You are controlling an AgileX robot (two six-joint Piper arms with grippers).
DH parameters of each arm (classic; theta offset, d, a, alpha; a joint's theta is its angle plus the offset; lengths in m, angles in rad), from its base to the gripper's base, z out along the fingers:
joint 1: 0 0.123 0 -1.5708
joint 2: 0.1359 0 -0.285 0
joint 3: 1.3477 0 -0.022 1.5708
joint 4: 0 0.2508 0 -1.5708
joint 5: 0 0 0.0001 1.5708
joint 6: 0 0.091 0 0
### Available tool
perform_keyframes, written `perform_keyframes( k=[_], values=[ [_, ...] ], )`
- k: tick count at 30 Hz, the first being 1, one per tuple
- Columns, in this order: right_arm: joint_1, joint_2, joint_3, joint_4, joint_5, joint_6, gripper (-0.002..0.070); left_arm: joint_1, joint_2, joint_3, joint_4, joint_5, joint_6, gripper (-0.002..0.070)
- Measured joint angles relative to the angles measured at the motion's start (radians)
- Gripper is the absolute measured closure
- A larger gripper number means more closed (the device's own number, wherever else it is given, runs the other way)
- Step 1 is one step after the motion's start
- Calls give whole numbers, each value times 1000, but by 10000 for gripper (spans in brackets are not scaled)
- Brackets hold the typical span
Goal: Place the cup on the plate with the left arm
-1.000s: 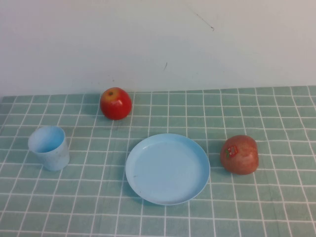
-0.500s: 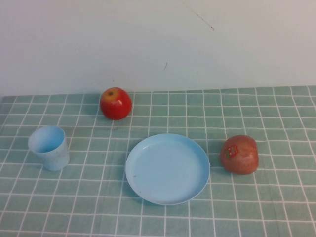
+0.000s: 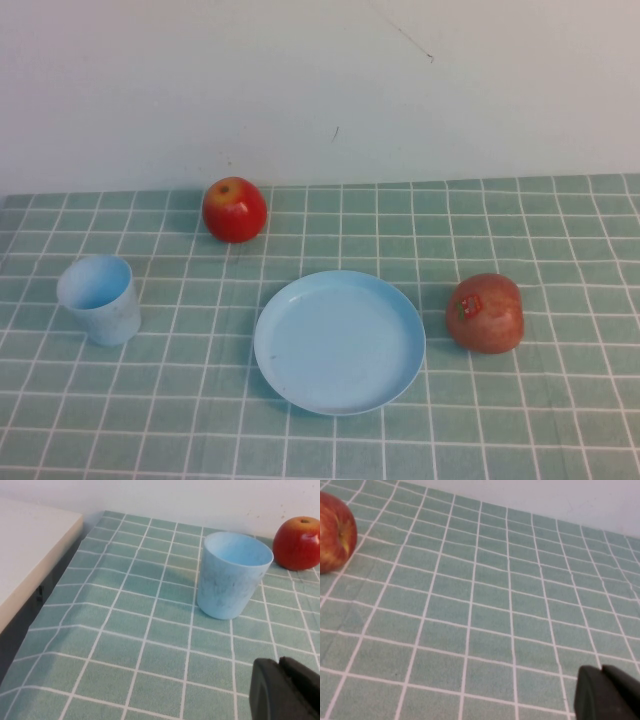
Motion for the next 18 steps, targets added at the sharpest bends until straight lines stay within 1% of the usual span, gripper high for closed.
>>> perform_keyframes(
  k=[5,9,12,18],
  values=[
    [0,0,0,0,0,0,678,0,0,4,-40,-78,0,673],
    [0,0,0,0,0,0,678,0,0,4,-105,-185,0,673],
    [0,0,0,0,0,0,678,0,0,8,-129,-273,0,673],
    [0,0,0,0,0,0,678,0,0,8,-129,-422,0,674]
  ],
)
